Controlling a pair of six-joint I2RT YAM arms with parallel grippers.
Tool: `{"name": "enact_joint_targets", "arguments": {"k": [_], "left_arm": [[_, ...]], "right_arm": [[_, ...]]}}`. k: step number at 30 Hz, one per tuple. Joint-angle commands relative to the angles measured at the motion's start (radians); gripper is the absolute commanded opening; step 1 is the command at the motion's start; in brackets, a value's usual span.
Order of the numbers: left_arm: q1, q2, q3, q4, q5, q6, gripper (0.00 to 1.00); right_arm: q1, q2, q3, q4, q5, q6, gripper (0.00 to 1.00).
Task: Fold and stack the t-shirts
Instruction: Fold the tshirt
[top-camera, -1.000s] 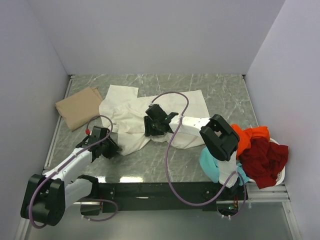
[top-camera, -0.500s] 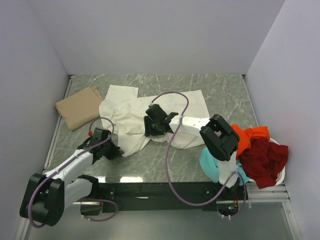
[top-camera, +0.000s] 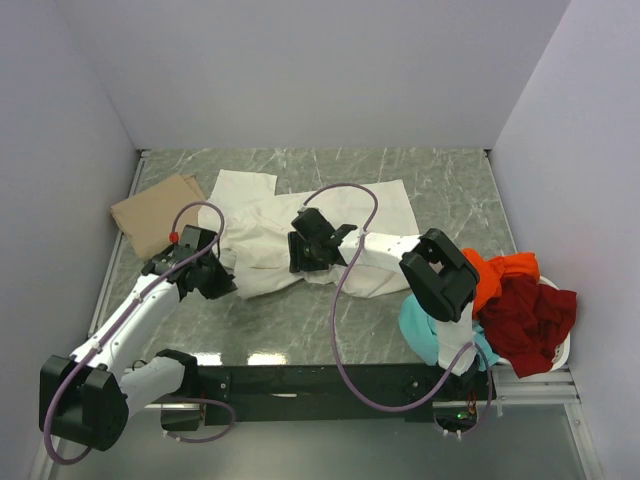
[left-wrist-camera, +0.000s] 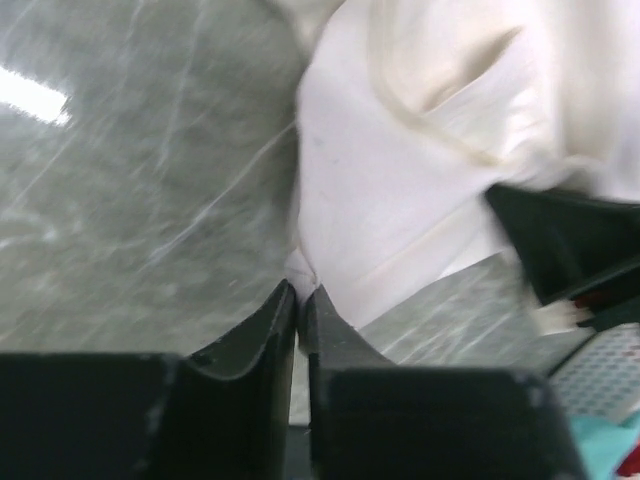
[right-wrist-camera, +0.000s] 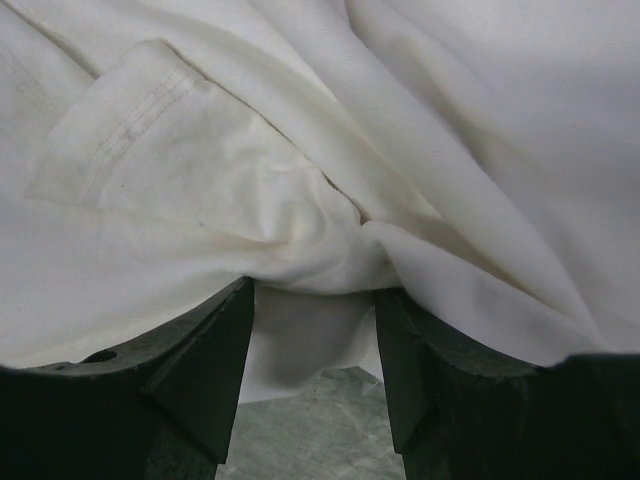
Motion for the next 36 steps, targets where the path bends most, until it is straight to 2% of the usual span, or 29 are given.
{"name": "enact_joint_targets", "arguments": {"k": [1,2,4,5,8,9,12,16,22,36], "left_arm": [[-0.009,-0.011,0.011,-0.182,-0.019,0.050,0.16],[-0.009,-0.039,0.014,-0.194,-0.022,0.047,0.23],[-0.009,-0.074,0.037,-0.230,-0.043,0.043,0.30],[-0.009,-0.082,0.045,-0.234,-0.048,0.043,0.39],[-0.009,-0.074,0.063,-0.207,-0.057,0.046,0.52],[-0.009,-0.062,0.067,-0.196,-0.065,0.051,0.53],[0.000,0.002,0.067,-0.123,-0.119,0.073,0.51],[0.043,0.123,0.099,0.014,-0.070,0.111,0.49],[0.060,0.269,0.132,0.146,-0.160,0.131,0.42],[0.111,0.464,0.163,0.255,-0.205,0.177,0.42]], "right_arm": [[-0.018,0.040,0.005,-0.084,0.022,-0.008,0.59],[-0.019,0.043,0.008,-0.086,0.021,-0.010,0.59],[-0.021,0.045,0.013,-0.089,0.022,-0.011,0.59],[-0.021,0.048,0.013,-0.089,0.022,-0.013,0.59],[-0.022,0.052,0.019,-0.092,0.019,-0.014,0.59],[-0.024,0.054,0.020,-0.094,0.021,-0.014,0.59],[-0.024,0.052,0.016,-0.091,0.018,-0.016,0.59],[-0.025,0.051,0.007,-0.086,0.013,-0.016,0.59],[-0.024,0.043,0.005,-0.086,0.015,-0.016,0.59],[-0.033,0.025,-0.013,-0.084,0.012,-0.014,0.59]]}}
